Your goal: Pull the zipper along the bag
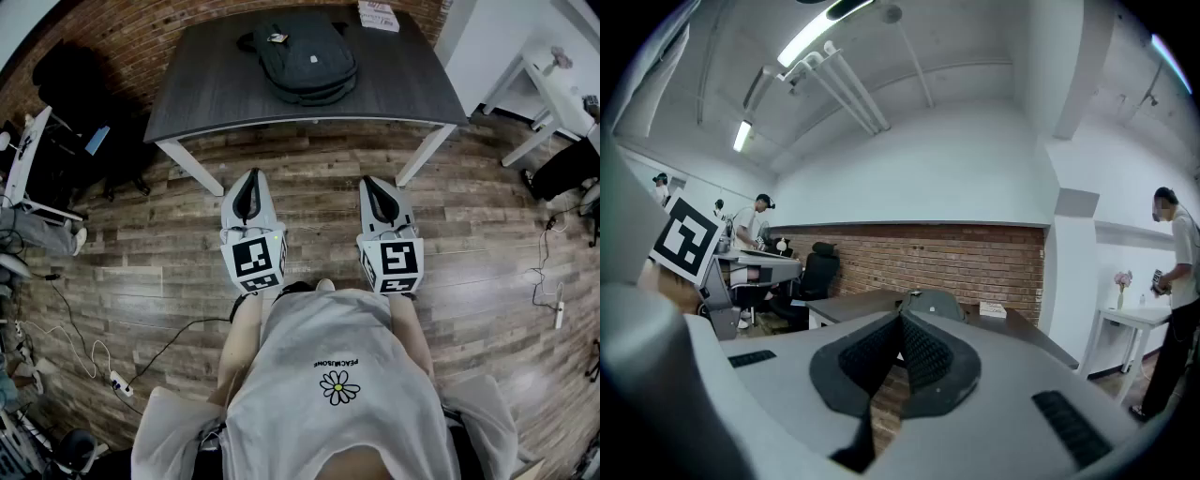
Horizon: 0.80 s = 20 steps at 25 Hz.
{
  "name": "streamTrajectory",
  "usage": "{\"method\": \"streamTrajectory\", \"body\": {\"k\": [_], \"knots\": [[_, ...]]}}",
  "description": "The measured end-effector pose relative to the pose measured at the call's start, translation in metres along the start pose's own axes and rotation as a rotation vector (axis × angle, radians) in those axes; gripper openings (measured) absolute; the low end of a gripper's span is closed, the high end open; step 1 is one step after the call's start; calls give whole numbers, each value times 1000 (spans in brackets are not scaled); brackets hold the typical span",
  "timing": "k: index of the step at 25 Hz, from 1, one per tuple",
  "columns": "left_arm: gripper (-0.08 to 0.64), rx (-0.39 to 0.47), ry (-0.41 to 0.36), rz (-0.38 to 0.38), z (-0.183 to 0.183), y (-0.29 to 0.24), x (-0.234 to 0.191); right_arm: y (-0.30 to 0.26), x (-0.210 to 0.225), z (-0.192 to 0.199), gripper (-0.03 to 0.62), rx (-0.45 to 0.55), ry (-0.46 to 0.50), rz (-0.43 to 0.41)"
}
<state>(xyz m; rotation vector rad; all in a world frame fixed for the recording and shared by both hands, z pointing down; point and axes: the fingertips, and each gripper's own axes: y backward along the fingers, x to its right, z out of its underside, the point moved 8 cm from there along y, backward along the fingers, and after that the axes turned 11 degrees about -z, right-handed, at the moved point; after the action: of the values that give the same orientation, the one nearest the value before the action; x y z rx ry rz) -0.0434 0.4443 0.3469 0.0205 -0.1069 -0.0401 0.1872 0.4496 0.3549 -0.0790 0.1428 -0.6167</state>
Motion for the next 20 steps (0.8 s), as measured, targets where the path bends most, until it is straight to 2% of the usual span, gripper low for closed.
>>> {"method": "streamTrajectory", "body": {"k": [8, 13, 20], "knots": [[8, -2, 17, -15, -2, -2, -7, -5, -8, 1, -2, -18, 9, -35], [8, -4, 3, -10, -1, -2, -1, -4, 0, 12, 0, -16, -79, -58], [8, -30, 21, -37, 9, 8, -10, -7, -1, 20, 0, -38, -74, -94]]}}
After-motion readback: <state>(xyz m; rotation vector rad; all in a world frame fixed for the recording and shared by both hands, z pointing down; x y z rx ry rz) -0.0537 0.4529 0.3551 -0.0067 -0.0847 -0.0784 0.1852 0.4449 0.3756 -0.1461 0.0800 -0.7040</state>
